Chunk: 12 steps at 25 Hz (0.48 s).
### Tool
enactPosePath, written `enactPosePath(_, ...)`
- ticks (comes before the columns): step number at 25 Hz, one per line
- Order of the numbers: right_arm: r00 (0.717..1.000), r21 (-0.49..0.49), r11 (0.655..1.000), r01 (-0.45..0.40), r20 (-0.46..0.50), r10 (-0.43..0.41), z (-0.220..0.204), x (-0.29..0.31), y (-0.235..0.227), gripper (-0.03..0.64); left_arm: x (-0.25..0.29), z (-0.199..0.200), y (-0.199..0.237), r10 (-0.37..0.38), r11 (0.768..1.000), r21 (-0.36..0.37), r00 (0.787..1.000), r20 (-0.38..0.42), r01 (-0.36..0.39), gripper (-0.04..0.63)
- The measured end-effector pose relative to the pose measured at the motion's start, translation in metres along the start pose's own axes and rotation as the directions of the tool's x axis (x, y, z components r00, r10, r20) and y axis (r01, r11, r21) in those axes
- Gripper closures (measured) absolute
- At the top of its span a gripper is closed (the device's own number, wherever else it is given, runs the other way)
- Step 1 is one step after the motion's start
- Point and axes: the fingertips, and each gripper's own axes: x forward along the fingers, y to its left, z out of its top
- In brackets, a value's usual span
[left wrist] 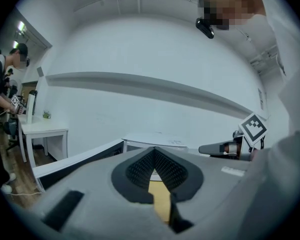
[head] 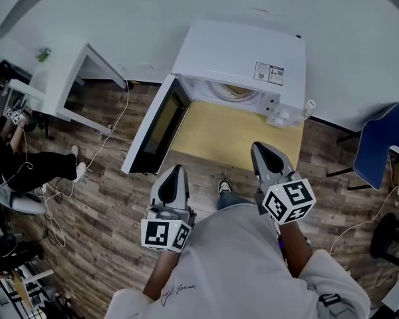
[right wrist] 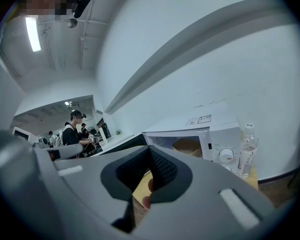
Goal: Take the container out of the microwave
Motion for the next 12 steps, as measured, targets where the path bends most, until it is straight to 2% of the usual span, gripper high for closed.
enactPosePath(8, 1.000, -0.071, 0.997, 0.008, 0.004, -0.008, 0.002, 0.014, -0.014, 0.603, 0.028, -0.003, 0.002, -0.004, 1.000, 0.010, 1.000, -0.008, 0.004, 0.595)
enactPosePath(12, 0.998, -0.180, 0.982, 0.054, -0.005, -0.056, -0.001, 0.016, -0.024, 0.603, 0.037, -0.009, -0.007, -0.041, 0.999, 0.009, 0.999, -0.023, 0.041, 0.595)
